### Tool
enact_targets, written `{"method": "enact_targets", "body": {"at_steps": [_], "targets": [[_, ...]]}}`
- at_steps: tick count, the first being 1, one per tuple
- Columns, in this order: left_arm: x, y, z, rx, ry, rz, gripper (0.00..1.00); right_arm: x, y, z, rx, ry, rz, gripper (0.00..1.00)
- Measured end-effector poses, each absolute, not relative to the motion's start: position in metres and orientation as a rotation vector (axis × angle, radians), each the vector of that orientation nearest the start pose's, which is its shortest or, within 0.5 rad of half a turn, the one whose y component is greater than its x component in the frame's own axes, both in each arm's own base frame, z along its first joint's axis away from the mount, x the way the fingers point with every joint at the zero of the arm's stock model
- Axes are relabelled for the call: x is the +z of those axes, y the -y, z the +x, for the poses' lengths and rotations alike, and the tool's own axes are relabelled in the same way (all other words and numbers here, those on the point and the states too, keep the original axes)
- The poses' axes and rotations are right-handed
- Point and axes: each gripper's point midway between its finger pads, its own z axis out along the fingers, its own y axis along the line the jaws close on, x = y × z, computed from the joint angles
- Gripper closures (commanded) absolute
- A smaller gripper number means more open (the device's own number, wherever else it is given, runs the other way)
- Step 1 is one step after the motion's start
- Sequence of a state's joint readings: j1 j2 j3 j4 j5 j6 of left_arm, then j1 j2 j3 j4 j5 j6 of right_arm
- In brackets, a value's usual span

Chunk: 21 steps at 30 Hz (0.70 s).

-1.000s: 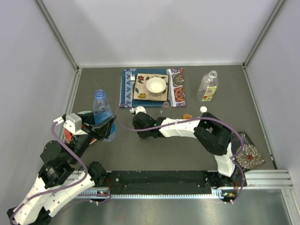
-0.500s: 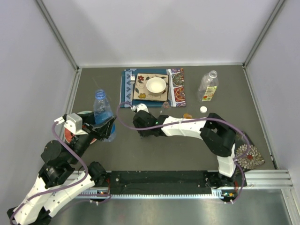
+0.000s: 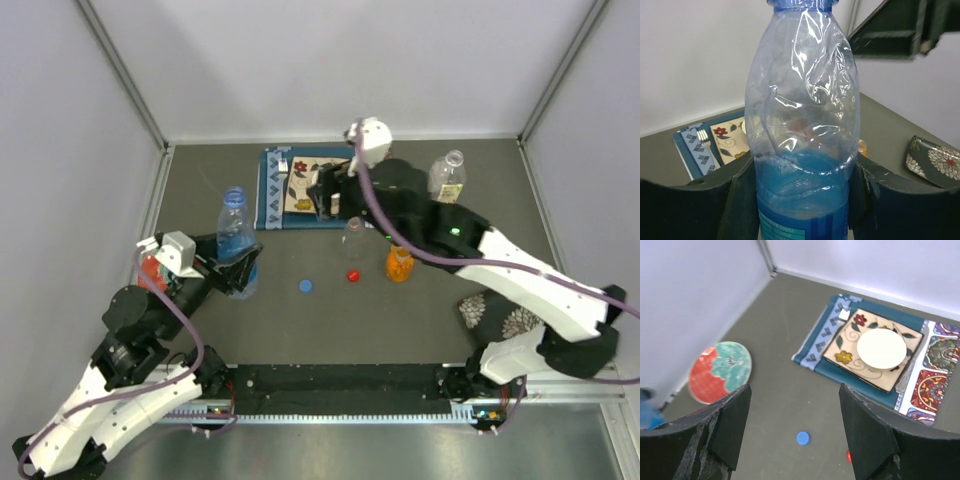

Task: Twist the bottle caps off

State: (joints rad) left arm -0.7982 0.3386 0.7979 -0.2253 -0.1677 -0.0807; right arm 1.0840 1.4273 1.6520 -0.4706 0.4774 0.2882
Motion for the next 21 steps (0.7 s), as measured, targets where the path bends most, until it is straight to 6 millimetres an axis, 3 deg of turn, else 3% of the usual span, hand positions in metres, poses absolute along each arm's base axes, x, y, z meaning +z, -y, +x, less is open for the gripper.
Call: {"method": "enact_targets", "body": {"at_steps": [5,11,14,21], "targets": [[0.369,0.169,0.17,-0.696,-1.366,0.475,0.46,0.45,-0.315,0.224,0.806,-1.648,-0.382,0.18],[0.347,0.219,0.162,-0.845,-1.43,0.705,0.46,0.485,-0.313,0.177,1.126,-1.513,-0.489,0.14],[0.342,0.235,0.154,-0.919,-1.444,0.781,0.46,0.489,-0.32,0.163,1.202,-1.479,-0.561,0.14],[0.344,0.248,0.144,-1.006,-1.442,0.843,0.46,0.455,-0.332,0.16,1.207,-1.545,-0.628,0.16]]}}
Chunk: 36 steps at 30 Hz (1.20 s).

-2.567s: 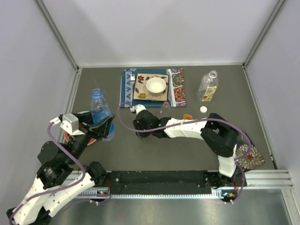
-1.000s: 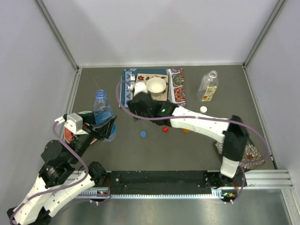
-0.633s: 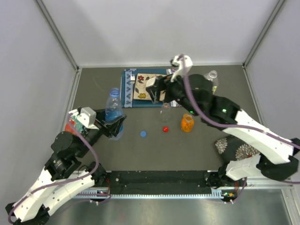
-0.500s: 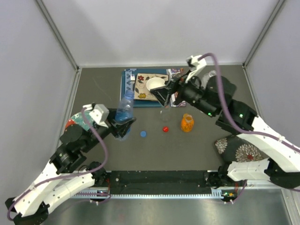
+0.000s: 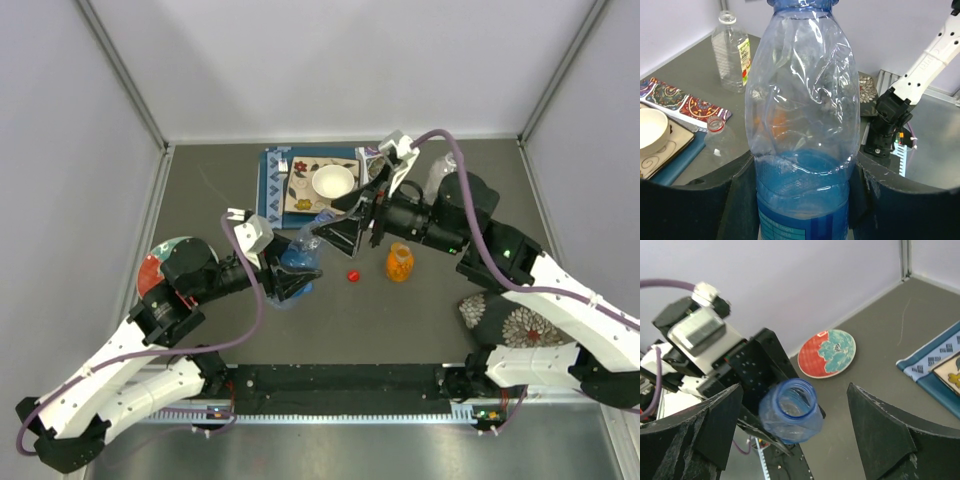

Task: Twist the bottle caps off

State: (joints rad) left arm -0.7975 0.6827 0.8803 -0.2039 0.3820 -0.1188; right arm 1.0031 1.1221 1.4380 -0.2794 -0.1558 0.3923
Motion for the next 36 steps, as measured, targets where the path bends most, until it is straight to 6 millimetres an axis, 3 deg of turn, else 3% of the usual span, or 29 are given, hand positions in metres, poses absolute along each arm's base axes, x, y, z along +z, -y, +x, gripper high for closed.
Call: {"method": "enact_targets", "body": {"at_steps": [3,8,16,18,21,23,24,27,31,36], "targets": [[0.348,0.25,0.142,-1.027,-1.428,0.847,0.46,0.438,-0.336,0.164,1.188,-1.586,-0.641,0.2],[0.35,0.251,0.14,-1.039,-1.417,0.853,0.46,0.43,-0.34,0.168,1.172,-1.61,-0.645,0.32],[0.348,0.252,0.142,-1.035,-1.428,0.849,0.44,0.434,-0.343,0.165,1.194,-1.593,-0.659,0.72],[0.348,0.252,0.143,-1.034,-1.428,0.849,0.41,0.434,-0.343,0.164,1.199,-1.592,-0.661,0.86],[0.348,0.252,0.143,-1.033,-1.427,0.848,0.32,0.434,-0.343,0.164,1.202,-1.592,-0.66,0.99],[0.348,0.251,0.143,-1.027,-1.426,0.846,0.25,0.435,-0.343,0.164,1.203,-1.59,-0.66,1.0],[0.348,0.25,0.144,-1.022,-1.425,0.844,0.16,0.435,-0.343,0.164,1.203,-1.59,-0.659,1.0],[0.347,0.247,0.15,-0.984,-1.439,0.818,0.01,0.433,-0.342,0.167,1.182,-1.594,-0.649,1.0],[0.348,0.226,0.166,-0.848,-1.494,0.724,0.01,0.43,-0.336,0.182,1.097,-1.603,-0.601,1.0],[0.351,0.17,0.188,-0.599,-1.555,0.482,0.01,0.426,-0.335,0.21,0.951,-1.616,-0.537,1.0]]}}
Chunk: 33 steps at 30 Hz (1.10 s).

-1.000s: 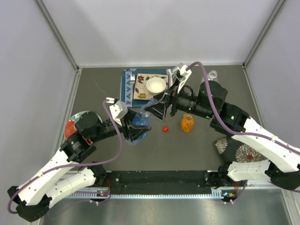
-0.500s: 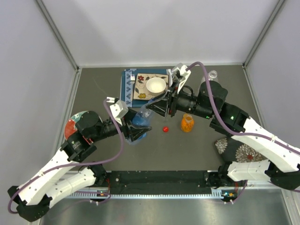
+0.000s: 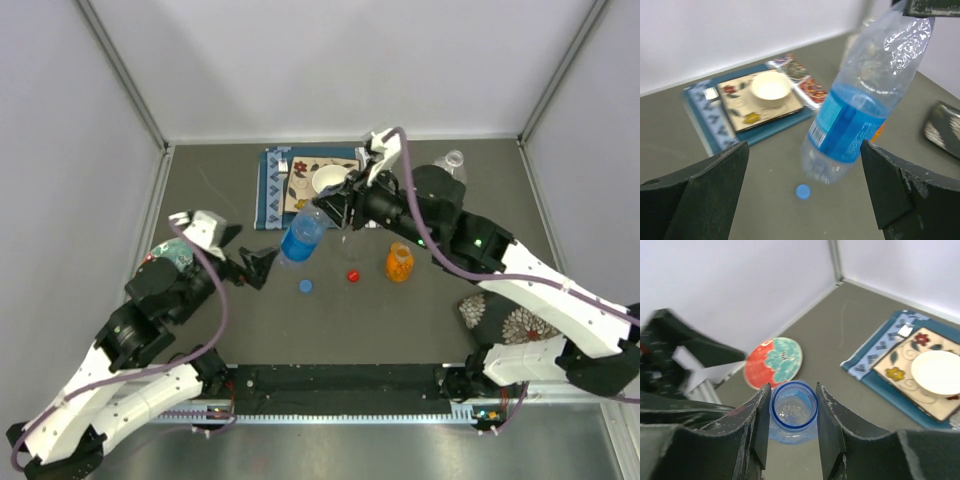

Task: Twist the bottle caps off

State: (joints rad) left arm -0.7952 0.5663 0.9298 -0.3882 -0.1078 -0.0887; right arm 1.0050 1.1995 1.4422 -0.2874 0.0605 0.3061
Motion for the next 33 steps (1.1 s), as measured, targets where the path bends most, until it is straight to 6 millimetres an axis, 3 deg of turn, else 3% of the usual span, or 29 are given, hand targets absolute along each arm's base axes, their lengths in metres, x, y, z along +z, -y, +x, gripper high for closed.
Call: {"method": "enact_targets", "body": {"at_steps": [4,9,12,16,23,33], "targets": [[0.354,0.12,0.186,-0.474,-1.558,0.284,0.01,0.408,-0.348,0.243,0.814,-1.642,-0.507,1.0],[0.35,0.081,0.175,-0.424,-1.514,0.155,0.01,0.356,-0.376,0.283,0.641,-1.718,-0.529,1.0],[0.341,0.078,0.176,-0.403,-1.529,0.147,0.01,0.316,-0.393,0.306,0.534,-1.765,-0.549,1.0],[0.327,0.08,0.178,-0.379,-1.564,0.169,0.02,0.28,-0.402,0.328,0.414,-1.783,-0.562,1.0],[0.313,0.081,0.18,-0.342,-1.595,0.205,0.02,0.262,-0.409,0.349,0.327,-1.759,-0.53,1.0],[0.295,0.086,0.183,-0.329,-1.627,0.232,0.02,0.243,-0.413,0.353,0.31,-1.779,-0.535,1.0]]}}
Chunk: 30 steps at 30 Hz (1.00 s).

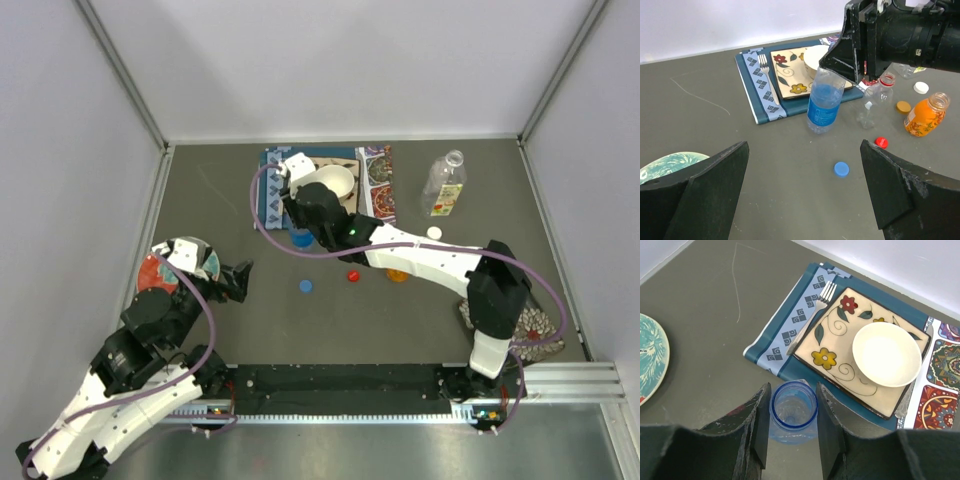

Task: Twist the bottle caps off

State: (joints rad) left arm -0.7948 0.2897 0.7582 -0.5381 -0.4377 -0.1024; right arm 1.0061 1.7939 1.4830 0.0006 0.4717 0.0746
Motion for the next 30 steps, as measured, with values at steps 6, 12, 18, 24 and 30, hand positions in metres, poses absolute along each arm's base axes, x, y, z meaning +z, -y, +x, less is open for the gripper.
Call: {"method": "enact_targets", "body": {"at_steps": [6,12,18,24,30], "targets": [[0.295,0.088,0.183,-0.34,-1.628,0.238,0.02,0.224,-0.409,0.349,0.297,-1.817,-0.546,1.0],[0.292,0.092,0.184,-0.348,-1.634,0.249,0.02,0.218,-0.409,0.348,0.309,-1.828,-0.528,0.91],[0.291,0.094,0.184,-0.354,-1.635,0.253,0.02,0.217,-0.407,0.347,0.321,-1.827,-0.515,0.65],[0.291,0.094,0.184,-0.354,-1.636,0.253,0.02,0.218,-0.405,0.344,0.331,-1.827,-0.508,0.54],[0.289,0.096,0.185,-0.353,-1.644,0.26,0.02,0.21,-0.403,0.339,0.32,-1.853,-0.528,0.41]]}}
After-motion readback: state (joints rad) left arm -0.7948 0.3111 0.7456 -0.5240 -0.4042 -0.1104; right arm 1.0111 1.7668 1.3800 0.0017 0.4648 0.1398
